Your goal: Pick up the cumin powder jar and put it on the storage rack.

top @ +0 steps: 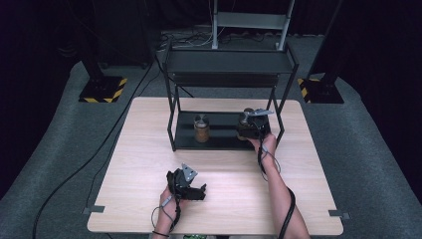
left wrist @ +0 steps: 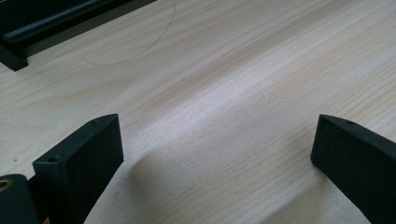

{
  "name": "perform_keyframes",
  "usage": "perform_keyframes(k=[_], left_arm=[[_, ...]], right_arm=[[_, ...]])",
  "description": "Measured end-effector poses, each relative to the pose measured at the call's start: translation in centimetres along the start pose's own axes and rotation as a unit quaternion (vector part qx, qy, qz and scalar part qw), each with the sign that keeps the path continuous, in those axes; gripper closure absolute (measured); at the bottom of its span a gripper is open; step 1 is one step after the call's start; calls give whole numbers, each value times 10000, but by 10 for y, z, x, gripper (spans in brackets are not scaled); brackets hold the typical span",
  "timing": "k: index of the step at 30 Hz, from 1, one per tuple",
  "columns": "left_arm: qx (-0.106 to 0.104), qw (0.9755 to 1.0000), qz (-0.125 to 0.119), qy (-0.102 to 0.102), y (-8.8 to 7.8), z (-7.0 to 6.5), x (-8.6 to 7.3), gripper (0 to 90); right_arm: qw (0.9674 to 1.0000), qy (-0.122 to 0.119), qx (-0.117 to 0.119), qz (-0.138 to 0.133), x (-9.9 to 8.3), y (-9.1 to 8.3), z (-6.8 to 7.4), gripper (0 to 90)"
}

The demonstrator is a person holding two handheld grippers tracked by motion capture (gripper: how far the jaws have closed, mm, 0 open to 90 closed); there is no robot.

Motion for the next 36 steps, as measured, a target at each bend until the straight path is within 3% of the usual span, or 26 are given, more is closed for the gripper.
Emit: perform_keyframes(k=[17, 36], left_arm=[[-10, 10000, 4, 13, 0, 0, 0, 20], [-9, 10000, 5, 23, 0, 0, 0, 20]], right_arm=[[9999, 120, 29, 47, -7, 7, -4, 301], [10000, 68, -2, 8, -10, 7, -2, 301]])
Point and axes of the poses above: each handheld gripper's, and its own axes: y roughly forward along the jaws, x roughly out of its top, z roughly to its left, the point moved 6 cm from there along y, roughly forward along the jaws, and after that the axes turned 6 degrees about y, right-handed, at the moved point
